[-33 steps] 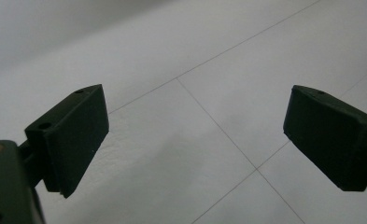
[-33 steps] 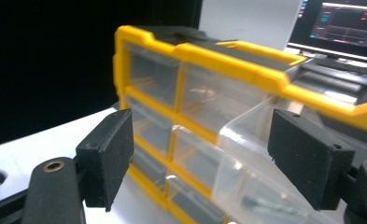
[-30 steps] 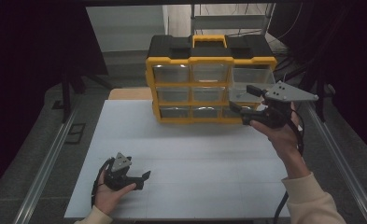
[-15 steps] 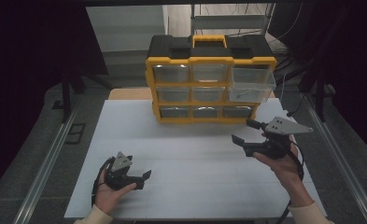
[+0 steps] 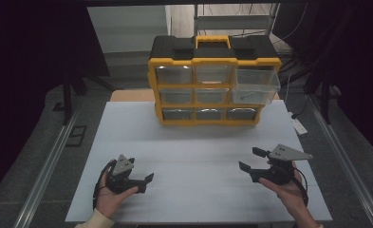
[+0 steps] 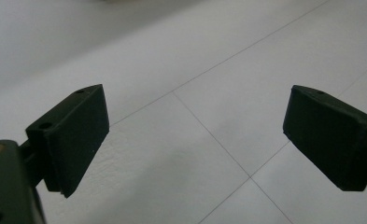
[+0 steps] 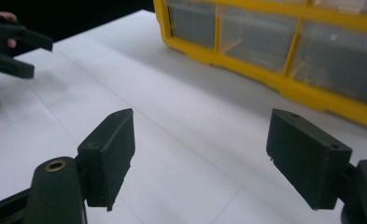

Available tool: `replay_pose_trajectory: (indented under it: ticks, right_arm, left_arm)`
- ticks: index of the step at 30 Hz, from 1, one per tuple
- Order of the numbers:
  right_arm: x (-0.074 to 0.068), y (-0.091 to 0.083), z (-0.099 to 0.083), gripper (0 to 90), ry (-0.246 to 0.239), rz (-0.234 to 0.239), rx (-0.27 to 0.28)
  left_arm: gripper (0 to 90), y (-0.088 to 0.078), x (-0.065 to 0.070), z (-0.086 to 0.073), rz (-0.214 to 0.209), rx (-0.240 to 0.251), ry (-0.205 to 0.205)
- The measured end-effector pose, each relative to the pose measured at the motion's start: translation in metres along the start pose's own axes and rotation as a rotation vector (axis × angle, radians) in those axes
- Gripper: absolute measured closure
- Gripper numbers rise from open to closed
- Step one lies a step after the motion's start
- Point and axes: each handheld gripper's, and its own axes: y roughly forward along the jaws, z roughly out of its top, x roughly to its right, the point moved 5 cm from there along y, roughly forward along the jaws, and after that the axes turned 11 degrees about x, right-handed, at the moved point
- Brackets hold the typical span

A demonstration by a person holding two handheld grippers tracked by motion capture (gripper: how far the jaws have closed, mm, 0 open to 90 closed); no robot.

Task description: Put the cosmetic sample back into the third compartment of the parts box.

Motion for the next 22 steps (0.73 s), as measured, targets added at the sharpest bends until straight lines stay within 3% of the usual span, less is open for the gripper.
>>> replay_pose_trajectory:
  ticks: [11, 22]
  right_arm:
    - [0.018, -0.009, -0.033, 23.9, 0.038, -0.045, -0.048]
    - [0.023, -0.007, -0.039, 23.1, 0.035, -0.058, -0.055]
  left_arm:
    - [7.8, 0.001, 0.000, 0.001, 0.003, 0.003, 0.004]
    - [7.8, 0.002, -0.001, 0.003, 0.005, 0.011, 0.003]
